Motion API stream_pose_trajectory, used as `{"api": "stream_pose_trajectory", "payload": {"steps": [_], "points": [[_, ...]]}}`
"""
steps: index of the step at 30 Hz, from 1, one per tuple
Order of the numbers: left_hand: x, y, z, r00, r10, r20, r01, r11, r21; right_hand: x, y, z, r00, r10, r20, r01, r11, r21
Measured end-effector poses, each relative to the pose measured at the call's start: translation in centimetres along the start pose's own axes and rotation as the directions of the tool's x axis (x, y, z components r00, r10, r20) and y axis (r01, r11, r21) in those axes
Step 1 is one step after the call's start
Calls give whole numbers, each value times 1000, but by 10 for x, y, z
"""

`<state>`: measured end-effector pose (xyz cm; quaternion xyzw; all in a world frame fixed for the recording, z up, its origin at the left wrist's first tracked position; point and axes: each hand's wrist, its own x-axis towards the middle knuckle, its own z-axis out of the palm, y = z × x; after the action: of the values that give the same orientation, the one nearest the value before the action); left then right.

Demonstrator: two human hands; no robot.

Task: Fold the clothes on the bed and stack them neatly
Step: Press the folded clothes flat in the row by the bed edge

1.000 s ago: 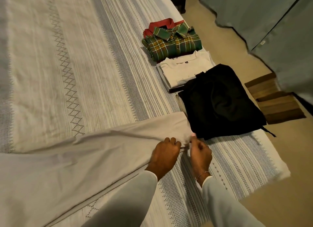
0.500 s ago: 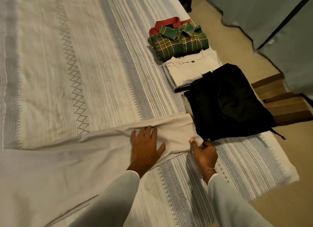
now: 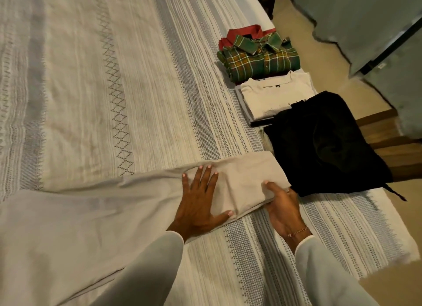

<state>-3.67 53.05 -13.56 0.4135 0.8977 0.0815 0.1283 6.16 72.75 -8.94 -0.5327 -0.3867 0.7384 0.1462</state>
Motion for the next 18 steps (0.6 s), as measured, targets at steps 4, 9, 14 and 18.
{"api": "stream_pose_trajectory", "payload": {"steps": [4, 9, 14, 18], "points": [[-7, -12, 6, 976, -131, -172, 140, 989, 40, 0, -25, 10, 990, 69, 119, -49, 986, -159], [-16, -24, 8, 950, -312, -29, 313, 948, 55, -6, -52, 17, 977, -60, 206, 95, 982, -164], [-13, -29, -4, 947, -304, 100, 308, 951, -33, -45, -46, 43, 913, -252, 320, 353, 881, -314], [-27, -29, -51, 864, -486, 133, 315, 315, -895, -106, -18, 98, 701, -416, 579, 706, 514, -487]]}}
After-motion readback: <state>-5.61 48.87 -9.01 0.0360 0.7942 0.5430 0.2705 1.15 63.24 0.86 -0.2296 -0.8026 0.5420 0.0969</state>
